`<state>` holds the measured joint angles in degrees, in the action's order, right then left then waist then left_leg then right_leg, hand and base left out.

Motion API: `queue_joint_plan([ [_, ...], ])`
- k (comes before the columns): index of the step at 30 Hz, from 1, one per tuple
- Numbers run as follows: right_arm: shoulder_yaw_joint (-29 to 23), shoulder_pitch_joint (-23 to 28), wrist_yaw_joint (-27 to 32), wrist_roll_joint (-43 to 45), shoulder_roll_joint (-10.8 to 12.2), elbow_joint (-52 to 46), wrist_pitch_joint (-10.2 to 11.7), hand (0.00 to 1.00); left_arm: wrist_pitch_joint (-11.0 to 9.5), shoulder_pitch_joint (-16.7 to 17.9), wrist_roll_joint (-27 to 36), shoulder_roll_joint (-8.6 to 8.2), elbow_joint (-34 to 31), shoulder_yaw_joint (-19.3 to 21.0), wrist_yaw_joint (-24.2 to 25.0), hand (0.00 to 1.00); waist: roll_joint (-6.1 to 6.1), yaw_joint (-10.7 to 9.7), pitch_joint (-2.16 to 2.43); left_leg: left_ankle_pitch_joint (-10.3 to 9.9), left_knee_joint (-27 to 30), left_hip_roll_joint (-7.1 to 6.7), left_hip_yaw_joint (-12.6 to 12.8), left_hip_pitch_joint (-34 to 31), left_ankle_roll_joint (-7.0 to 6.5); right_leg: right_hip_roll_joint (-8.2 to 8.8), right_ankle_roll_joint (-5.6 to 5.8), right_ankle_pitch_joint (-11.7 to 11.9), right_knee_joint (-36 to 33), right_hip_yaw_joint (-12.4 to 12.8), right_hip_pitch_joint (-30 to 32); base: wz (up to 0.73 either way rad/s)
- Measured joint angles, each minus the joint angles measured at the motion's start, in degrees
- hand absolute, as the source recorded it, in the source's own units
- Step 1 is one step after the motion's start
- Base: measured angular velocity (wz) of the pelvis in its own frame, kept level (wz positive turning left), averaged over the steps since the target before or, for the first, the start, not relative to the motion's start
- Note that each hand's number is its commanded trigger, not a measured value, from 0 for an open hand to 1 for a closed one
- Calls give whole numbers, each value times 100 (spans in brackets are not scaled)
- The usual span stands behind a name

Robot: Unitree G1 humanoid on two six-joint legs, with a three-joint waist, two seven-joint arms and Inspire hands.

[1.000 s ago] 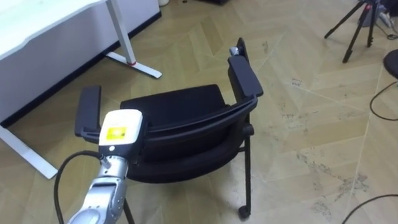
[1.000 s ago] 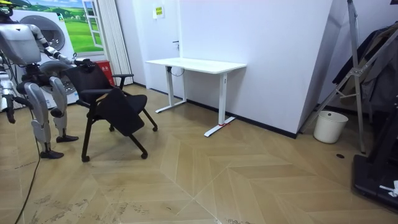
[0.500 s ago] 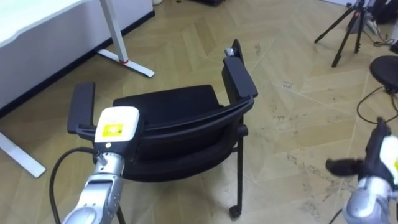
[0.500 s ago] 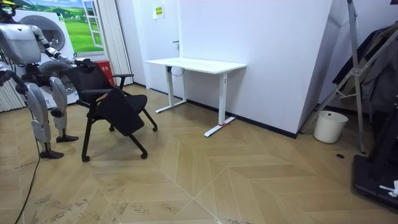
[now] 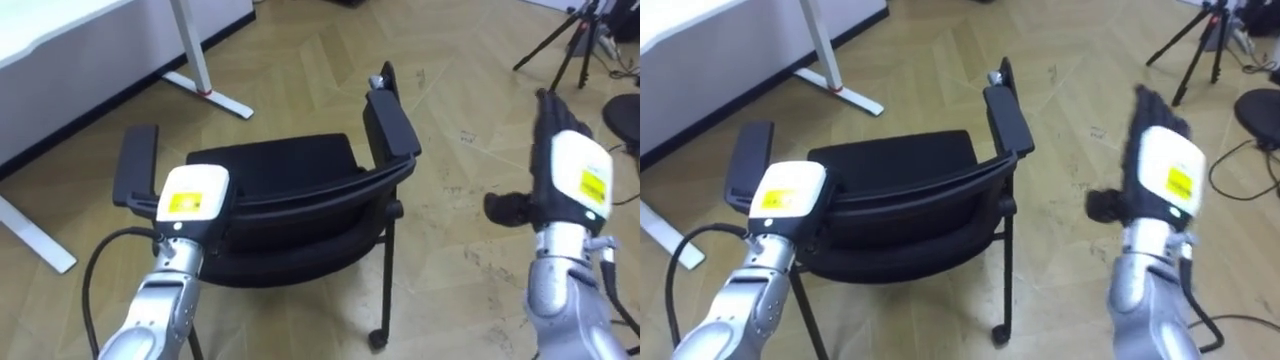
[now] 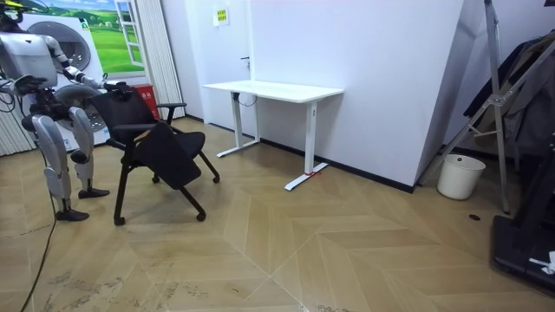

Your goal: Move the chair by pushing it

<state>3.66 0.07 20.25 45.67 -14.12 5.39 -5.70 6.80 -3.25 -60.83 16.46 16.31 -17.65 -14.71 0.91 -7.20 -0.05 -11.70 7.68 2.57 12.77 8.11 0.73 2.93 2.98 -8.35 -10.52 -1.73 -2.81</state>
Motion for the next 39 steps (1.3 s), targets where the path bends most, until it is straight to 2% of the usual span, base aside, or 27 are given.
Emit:
queue_joint_plan([
  [2,91,-1,-108,208,-21,-104,10,0,-49,-11,0,18,-11,-17,18,100,5,69,2,0,0,0,-1,0,0,0,0,0,4,1,0,0],
  [6,398,-11,-245,451,-239,-158,66,0,-138,-42,1,60,-9,-72,27,100,4,181,2,0,11,4,-33,-19,0,0,0,0,2,-12,3,0],
  [10,582,-15,-468,703,-267,-165,87,0,-206,-97,1,66,22,-77,22,100,8,246,4,0,14,6,-38,-62,0,-1,-1,0,-26,-14,55,0],
  [13,879,-69,-821,833,-390,-230,89,0,-241,-155,5,94,71,-116,17,100,19,273,6,0,8,5,-38,-75,0,-1,-1,1,-40,-16,72,0],
  [15,1141,-177,-1129,864,-436,-342,105,0,-338,-230,4,118,151,-117,17,100,44,316,0,0,9,10,-38,-73,0,-2,-5,3,-40,-25,71,0],
  [20,1432,-240,-1584,920,-454,-590,306,0,-481,-419,4,125,289,-204,17,100,81,463,-20,0,10,10,-66,-98,0,1,-6,4,-38,-57,80,3],
  [27,1593,-266,-2069,923,-458,-683,405,0,-666,-473,13,221,290,-239,13,100,96,504,-20,0,14,10,-172,-152,0,11,-6,4,-30,-160,82,7],
  [32,1604,-340,-2286,1037,-456,-684,543,0,-719,-574,-2,233,318,-284,18,100,151,573,-52,0,14,11,-192,-165,0,12,-6,4,-21,-168,81,1],
  [39,1815,-343,-2431,1101,-460,-684,572,0,-740,-591,-5,255,311,-301,21,100,194,596,-35,0,11,10,-199,-174,0,12,-5,3,-16,-172,84,0],
])
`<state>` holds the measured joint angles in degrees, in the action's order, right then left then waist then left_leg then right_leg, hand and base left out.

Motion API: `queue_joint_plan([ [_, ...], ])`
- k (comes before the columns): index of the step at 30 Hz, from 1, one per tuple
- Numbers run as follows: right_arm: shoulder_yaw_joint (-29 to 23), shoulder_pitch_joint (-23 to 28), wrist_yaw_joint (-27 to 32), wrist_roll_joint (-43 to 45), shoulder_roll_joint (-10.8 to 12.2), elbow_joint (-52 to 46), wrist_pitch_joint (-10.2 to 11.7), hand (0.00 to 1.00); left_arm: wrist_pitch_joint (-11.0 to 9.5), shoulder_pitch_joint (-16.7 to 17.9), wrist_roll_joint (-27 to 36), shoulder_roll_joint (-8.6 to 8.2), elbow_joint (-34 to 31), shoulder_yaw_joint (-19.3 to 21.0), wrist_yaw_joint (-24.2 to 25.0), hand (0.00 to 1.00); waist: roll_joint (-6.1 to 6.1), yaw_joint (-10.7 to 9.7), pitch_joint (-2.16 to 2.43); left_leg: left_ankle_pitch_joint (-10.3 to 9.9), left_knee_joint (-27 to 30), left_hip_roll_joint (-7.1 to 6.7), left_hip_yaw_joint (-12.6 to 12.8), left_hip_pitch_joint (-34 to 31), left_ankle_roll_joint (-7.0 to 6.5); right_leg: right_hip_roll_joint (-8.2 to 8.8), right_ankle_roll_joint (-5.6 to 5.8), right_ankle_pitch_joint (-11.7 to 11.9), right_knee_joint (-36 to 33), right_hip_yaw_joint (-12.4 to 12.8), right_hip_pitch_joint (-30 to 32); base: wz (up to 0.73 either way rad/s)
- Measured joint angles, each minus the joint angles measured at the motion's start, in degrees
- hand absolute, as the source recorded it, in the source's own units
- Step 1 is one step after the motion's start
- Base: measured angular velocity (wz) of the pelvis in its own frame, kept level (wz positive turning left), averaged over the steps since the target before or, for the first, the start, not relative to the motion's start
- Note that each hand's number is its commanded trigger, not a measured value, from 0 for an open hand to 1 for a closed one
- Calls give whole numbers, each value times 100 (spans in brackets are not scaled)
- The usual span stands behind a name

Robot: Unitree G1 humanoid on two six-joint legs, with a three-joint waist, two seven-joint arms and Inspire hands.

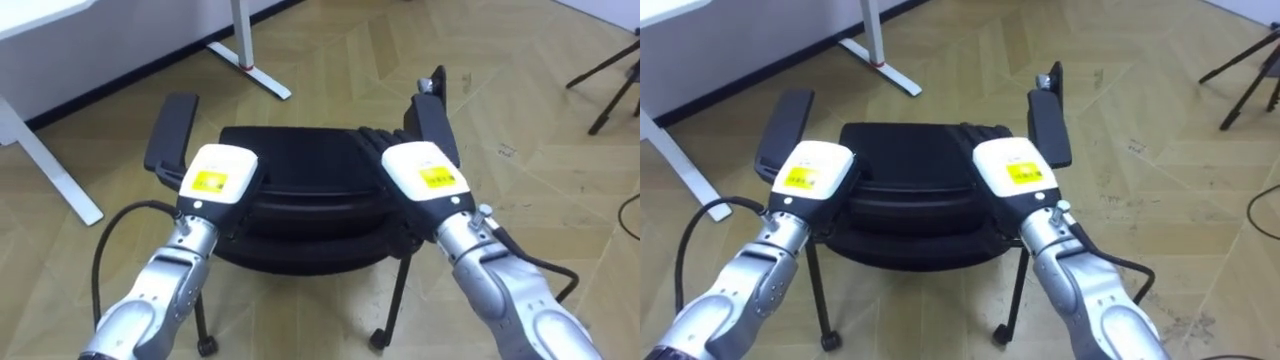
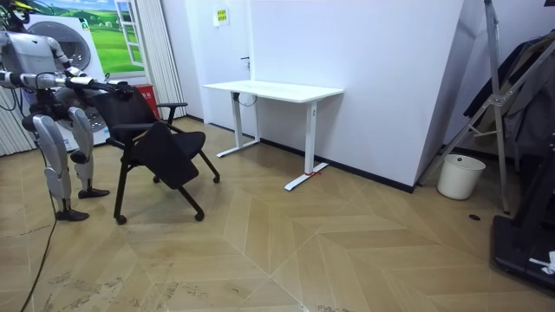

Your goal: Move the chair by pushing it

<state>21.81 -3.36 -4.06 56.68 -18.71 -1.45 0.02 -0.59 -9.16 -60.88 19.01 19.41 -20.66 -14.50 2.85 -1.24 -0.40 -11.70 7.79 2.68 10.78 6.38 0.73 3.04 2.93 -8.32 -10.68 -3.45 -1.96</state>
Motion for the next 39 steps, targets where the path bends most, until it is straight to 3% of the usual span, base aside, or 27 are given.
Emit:
queue_joint_plan([
  [9,74,0,-189,19,-5,63,20,0,-30,1,-7,4,3,0,4,100,17,12,11,0,7,0,-20,5,0,0,0,0,6,-15,-17,0],
  [12,87,1,-199,3,-23,376,17,0,-37,-21,-6,-2,27,-34,4,100,2,-21,2,0,12,0,-87,13,0,12,-1,1,35,-123,-80,12],
  [16,125,-100,242,108,-42,847,149,0,-69,-82,8,-26,130,-95,3,100,-42,-45,-22,-2,81,1,-202,9,3,20,-4,2,119,-232,-189,15],
  [17,169,-182,460,155,-60,1063,179,19,-78,-117,32,-42,173,-112,2,100,-62,-40,-27,-3,92,1,-214,-1,3,23,-3,2,117,-250,-196,9],
  [18,196,-288,607,220,-82,1264,200,19,-91,-131,39,-47,177,-114,11,100,-84,-31,-34,-3,91,1,-224,-13,3,23,-3,2,117,-254,-191,6],
  [19,197,-326,666,240,-82,1348,195,89,-97,-132,39,-57,176,-114,12,100,-91,-30,-33,-3,90,1,-228,-20,3,24,-3,2,117,-260,-187,5],
  [20,197,-396,773,270,-83,1517,190,100,-112,-132,39,-68,174,-128,12,100,-99,-24,-29,-3,90,0,-247,-26,3,27,-3,2,117,-277,-187,7],
  [32,278,-408,1772,438,-66,2095,184,100,-166,-131,44,-171,167,-146,176,100,-164,7,29,-2,158,-7,-298,-65,3,42,-3,2,114,-311,-200,1],
  [36,225,-507,1861,453,-69,2304,201,100,-279,-124,43,-213,167,-203,258,100,-194,125,54,-2,162,-12,-327,-64,3,49,-3,2,114,-342,-216,3],
  [39,225,-483,1871,458,-83,2322,261,100,-302,-124,40,-202,167,-203,294,100,-173,133,47,-2,161,-14,-340,-34,3,58,-3,2,114,-368,-257,3],
])
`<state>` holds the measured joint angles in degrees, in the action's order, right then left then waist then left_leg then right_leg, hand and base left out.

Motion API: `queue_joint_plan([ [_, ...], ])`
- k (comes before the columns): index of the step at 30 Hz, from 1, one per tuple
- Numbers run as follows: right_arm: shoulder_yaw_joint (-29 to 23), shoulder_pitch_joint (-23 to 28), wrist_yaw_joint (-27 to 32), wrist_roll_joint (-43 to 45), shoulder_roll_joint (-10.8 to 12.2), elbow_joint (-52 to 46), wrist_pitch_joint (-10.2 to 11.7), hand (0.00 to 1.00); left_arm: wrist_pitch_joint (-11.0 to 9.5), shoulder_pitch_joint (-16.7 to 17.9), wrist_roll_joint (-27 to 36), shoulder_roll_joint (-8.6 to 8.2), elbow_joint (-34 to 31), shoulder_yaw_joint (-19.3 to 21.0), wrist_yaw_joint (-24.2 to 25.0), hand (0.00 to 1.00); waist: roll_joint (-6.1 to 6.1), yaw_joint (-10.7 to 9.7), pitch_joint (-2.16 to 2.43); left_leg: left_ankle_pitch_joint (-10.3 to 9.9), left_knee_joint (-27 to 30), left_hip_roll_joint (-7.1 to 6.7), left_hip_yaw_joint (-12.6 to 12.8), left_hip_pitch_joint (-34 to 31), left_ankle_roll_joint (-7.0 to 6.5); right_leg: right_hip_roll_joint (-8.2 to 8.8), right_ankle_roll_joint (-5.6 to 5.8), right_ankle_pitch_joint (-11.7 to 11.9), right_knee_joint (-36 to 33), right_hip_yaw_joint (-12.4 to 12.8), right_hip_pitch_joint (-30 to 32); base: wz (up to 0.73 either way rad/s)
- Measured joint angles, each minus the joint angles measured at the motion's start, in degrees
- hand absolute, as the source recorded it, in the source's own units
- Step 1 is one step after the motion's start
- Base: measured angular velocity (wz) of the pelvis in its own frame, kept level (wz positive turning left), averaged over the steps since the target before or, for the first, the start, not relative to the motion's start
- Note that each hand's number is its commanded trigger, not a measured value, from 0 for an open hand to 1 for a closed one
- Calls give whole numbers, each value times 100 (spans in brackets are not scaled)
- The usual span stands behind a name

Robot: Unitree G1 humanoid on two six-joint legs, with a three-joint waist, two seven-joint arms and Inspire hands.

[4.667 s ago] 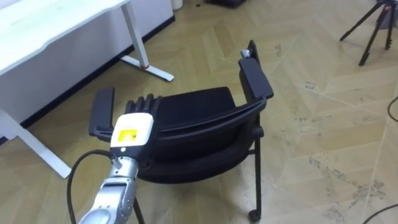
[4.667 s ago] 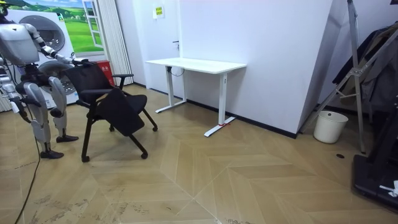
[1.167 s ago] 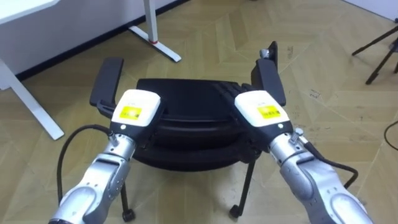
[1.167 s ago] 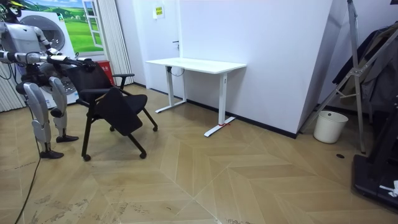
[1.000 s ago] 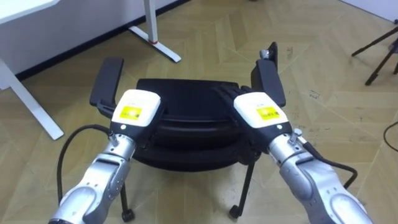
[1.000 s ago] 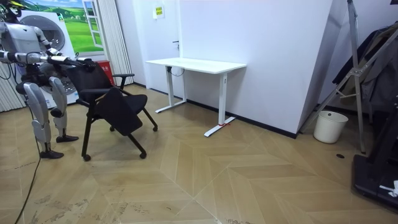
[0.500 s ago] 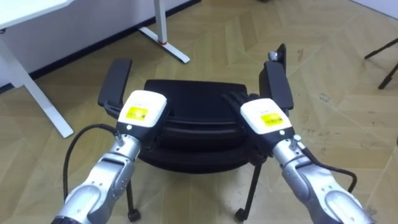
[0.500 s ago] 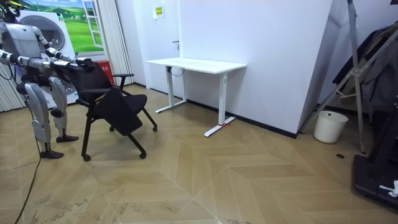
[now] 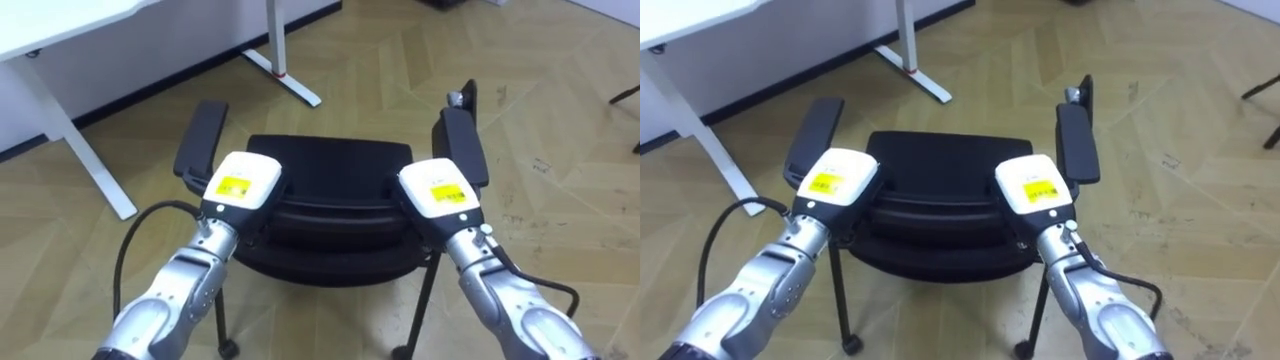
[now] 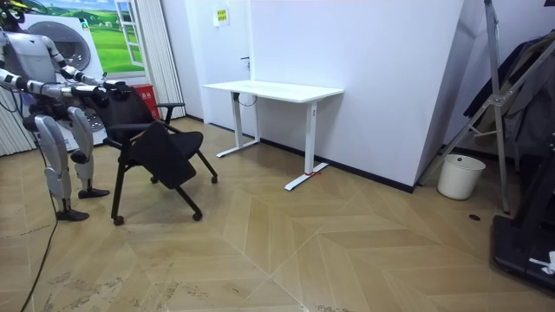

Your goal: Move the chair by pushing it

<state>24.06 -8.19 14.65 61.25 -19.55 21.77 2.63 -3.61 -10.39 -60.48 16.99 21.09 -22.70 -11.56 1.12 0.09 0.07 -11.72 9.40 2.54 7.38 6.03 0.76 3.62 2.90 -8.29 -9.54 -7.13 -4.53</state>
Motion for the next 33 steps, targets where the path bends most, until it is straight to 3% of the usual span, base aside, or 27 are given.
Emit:
queue_joint_plan([
  [10,-14,75,-30,-7,1,29,51,100,-64,4,-39,5,40,0,62,100,87,13,-52,0,27,-11,-118,61,0,14,-12,-41,-1,-104,-135,6],
  [19,-52,140,57,27,31,139,162,100,-183,-46,-46,-7,243,0,33,100,138,-16,-40,-42,328,25,-281,-31,60,14,-73,-131,-49,-294,-247,10],
  [23,-68,124,10,7,135,216,161,100,-199,-157,-48,-3,412,0,9,100,232,-16,-46,-84,870,120,-269,-322,124,-14,-179,-252,-223,-490,-236,21],
  [28,-75,111,34,34,112,237,229,100,-283,-184,-42,-3,553,-1,-167,100,213,-39,-50,-89,1827,305,-176,-891,140,-77,-348,-474,-509,-738,-114,31],
  [29,-56,82,36,39,83,241,236,100,-288,-184,-31,-10,581,1,-201,100,170,-3,-98,-66,2449,436,-101,-1209,145,-87,-403,-533,-562,-729,-128,11],
  [30,-46,80,34,62,57,253,273,100,-319,-138,-8,-19,624,4,-257,100,181,60,-149,-173,2641,469,-78,-1469,102,-88,-438,-635,-699,-694,-133,8],
  [31,-46,83,36,82,19,234,303,100,-339,-120,12,-24,624,4,-280,100,144,68,-150,-189,2454,454,-27,-1571,104,-84,-458,-703,-760,-707,-122,-8],
  [32,-45,86,44,119,-87,203,385,100,-380,-97,48,-50,632,4,-291,100,62,165,-154,-109,1914,415,126,-1784,127,-77,-459,-853,-949,-692,-28,-30],
  [33,-37,106,56,173,-110,219,433,100,-399,-27,56,-62,627,11,-304,100,47,297,-128,238,1502,347,195,-1876,3,0,-388,-1019,-1148,-698,29,-48],
])
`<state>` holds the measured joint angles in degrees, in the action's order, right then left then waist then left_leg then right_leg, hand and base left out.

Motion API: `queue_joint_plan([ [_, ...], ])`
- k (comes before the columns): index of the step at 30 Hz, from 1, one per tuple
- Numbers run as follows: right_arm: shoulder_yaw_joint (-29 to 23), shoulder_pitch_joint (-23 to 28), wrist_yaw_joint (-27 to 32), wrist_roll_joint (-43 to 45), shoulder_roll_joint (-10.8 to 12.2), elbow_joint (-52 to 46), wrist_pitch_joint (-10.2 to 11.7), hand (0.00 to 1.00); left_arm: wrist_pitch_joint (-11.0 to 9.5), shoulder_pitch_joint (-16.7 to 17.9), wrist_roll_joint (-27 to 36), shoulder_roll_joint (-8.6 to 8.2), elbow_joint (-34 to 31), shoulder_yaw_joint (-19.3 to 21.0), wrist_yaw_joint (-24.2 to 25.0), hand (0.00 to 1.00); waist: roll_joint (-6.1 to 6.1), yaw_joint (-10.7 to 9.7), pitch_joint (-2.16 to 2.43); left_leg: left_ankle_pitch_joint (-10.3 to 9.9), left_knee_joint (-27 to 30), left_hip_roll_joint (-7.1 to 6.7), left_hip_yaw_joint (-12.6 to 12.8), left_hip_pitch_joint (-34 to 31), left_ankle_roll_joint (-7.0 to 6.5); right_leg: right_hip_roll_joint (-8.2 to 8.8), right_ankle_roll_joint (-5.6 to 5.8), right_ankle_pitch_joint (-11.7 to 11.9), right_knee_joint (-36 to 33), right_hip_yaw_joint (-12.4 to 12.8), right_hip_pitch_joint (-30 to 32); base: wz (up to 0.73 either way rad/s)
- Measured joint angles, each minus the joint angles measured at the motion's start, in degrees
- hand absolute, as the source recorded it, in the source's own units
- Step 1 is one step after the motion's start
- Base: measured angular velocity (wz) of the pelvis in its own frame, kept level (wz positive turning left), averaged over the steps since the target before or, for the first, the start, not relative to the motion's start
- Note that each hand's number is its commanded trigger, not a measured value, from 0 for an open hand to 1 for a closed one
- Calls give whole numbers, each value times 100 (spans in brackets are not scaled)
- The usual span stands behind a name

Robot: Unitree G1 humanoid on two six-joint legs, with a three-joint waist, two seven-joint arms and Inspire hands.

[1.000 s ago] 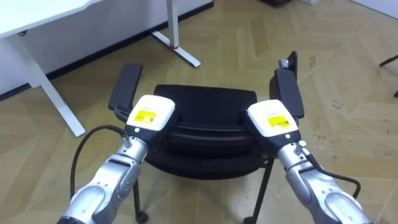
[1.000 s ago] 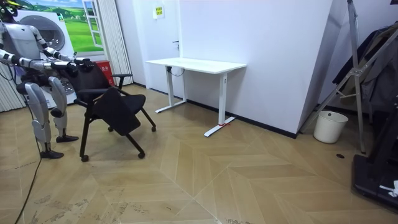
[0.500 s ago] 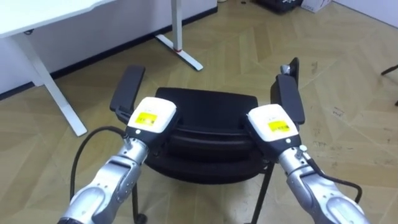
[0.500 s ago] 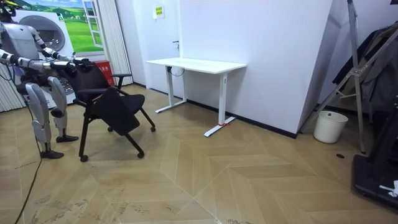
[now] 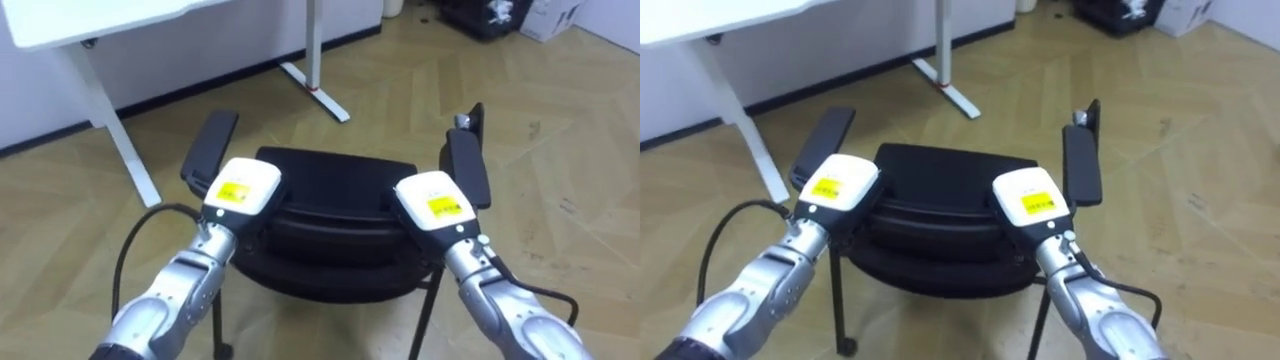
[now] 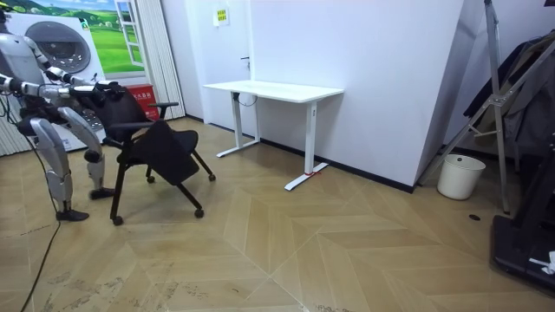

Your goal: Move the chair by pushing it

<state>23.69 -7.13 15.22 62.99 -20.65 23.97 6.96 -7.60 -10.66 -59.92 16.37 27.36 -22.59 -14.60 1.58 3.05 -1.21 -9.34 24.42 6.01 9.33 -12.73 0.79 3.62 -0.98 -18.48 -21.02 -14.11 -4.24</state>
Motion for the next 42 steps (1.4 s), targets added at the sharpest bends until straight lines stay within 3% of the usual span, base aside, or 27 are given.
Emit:
queue_joint_plan([
  [2,4,92,39,36,14,-8,44,100,-45,144,-32,31,-98,37,-17,100,19,143,87,307,-193,-155,-68,13,-103,111,113,-92,-67,-141,-51,-23],
  [4,-21,145,161,38,14,-42,64,100,-60,163,-67,86,-255,50,-9,100,130,53,119,429,-305,-242,-3,5,-165,226,185,-118,-94,-270,-91,35],
  [7,-34,145,313,47,1,-51,49,100,-50,164,-92,108,-378,63,30,100,217,64,148,396,-345,-429,160,60,-263,498,280,-207,-241,-322,-101,11],
  [9,-31,84,357,59,-48,-66,27,100,-17,121,-25,62,-355,63,39,100,258,31,142,226,-256,-739,162,146,-451,886,462,-350,-1046,-402,79,11],
  [10,-27,70,353,59,-57,-62,8,100,-2,100,-21,37,-336,63,41,100,246,25,142,185,-208,-787,163,161,-490,1011,491,-326,-1455,-421,237,16],
  [12,-24,68,337,57,-46,-29,-45,100,0,44,-21,3,-261,46,50,100,225,7,88,-96,52,-863,138,285,-605,1404,454,153,-2802,-338,675,20],
  [13,-20,77,337,56,-41,-12,-45,100,-1,43,-21,2,-248,38,53,100,191,5,65,-163,97,-868,112,341,-624,1447,424,342,-3025,-300,729,18],
  [14,-19,108,343,55,-19,-9,-45,100,-15,43,-21,11,-230,33,61,100,143,3,37,-296,154,-865,34,446,-665,1491,332,736,-3316,-290,802,11],
  [15,-13,112,344,55,4,4,-44,100,-48,38,-21,41,-198,26,25,100,37,12,-1,-394,162,-871,-86,552,-697,1466,308,1129,-3552,-178,975,7],
  [16,-10,113,349,54,18,13,-44,100,-55,39,-21,51,-194,22,9,100,-2,17,-3,-427,157,-879,-175,579,-725,1423,288,1239,-3651,-79,1064,0],
  [19,33,112,353,48,102,8,-79,100,-136,2,-2,235,-203,-7,-82,100,-45,38,-22,-484,17,-856,-397,702,-777,1119,428,751,-3585,-31,1609,7],
  [21,137,115,357,22,140,-17,-117,100,-190,10,-3,307,-157,-7,-137,100,-44,135,-26,-536,-179,-866,-449,961,-792,660,418,604,-2562,123,1992,15],
  [22,153,117,356,23,168,-17,-140,100,-191,20,-3,325,-157,-7,-144,100,-50,120,-22,-575,-178,-870,-522,994,-784,558,405,612,-2219,128,2034,47],
  [24,175,120,346,37,225,-3,-149,100,-193,50,25,363,-156,-8,-165,100,4,5,3,-748,-179,-897,-648,1176,-744,288,240,864,-820,127,2171,50],
  [26,182,123,342,37,232,44,-96,100,-206,81,38,367,-142,-7,-158,100,17,13,16,-892,-163,-913,-806,1406,-714,215,260,1178,-2,143,2117,42],
  [28,174,123,340,28,222,40,-71,100,-209,85,35,368,-154,-4,-159,100,73,19,43,-1071,-146,-943,-975,1584,-649,282,173,1424,392,129,2054,51],
  [30,165,82,323,48,225,31,-52,100,-209,91,36,367,-156,37,-161,100,41,28,50,-1358,-52,-750,-1150,1839,-468,176,-33,1739,270,46,1881,45],
  [31,165,63,304,50,229,29,-51,100,-210,94,42,378,-143,50,-163,100,-19,44,45,-1434,-50,-660,-1166,1898,-415,132,-64,1719,175,-28,1858,25],
  [32,166,-11,211,61,237,-11,-50,100,-209,121,40,378,-194,126,-167,100,-86,111,84,-1552,-54,-464,-1104,2049,-280,-16,-213,1612,-25,-179,1820,12],
  [33,167,-95,137,62,246,-35,-48,100,-209,138,38,380,-270,211,-165,100,-126,163,93,-1684,81,-202,-863,2115,-111,-149,-308,1453,-218,-210,1810,11],
  [34,166,-144,116,62,252,-40,-53,100,-202,128,38,392,-299,237,-165,100,-154,169,108,-1717,298,-122,-721,2095,-50,-245,-350,1382,-313,-189,1816,22],
  [35,167,-247,52,61,279,-1,-63,100,-195,89,35,417,-317,263,-168,100,-141,194,94,-1637,1100,76,-457,1827,34,-389,-426,1188,-522,-94,1805,19],
  [36,173,-286,-10,61,301,41,-52,100,-194,124,33,418,-316,272,-197,100,-118,266,88,-1350,1950,238,-437,1586,114,-419,-508,1015,-709,-111,1703,9],
  [37,176,-285,-17,59,322,88,-36,100,-193,155,32,412,-304,272,-218,100,-115,316,79,-1119,2322,296,-459,1478,146,-469,-548,888,-772,-95,1607,-8],
  [39,187,-262,8,66,413,191,8,100,-191,297,43,398,-247,299,-269,100,-113,407,69,83,3393,451,-571,1093,100,-587,-625,511,-776,-41,1138,-6],
  [40,194,-262,8,71,408,182,10,100,-191,314,46,403,-240,315,-276,100,-106,426,69,228,3561,449,-588,986,104,-593,-643,433,-780,-18,1066,0],
  [42,205,-298,-2,72,381,200,18,100,-190,298,45,333,-158,319,-372,100,-25,514,50,38,3738,331,-454,473,-141,-577,-681,224,-765,77,861,-13],
])
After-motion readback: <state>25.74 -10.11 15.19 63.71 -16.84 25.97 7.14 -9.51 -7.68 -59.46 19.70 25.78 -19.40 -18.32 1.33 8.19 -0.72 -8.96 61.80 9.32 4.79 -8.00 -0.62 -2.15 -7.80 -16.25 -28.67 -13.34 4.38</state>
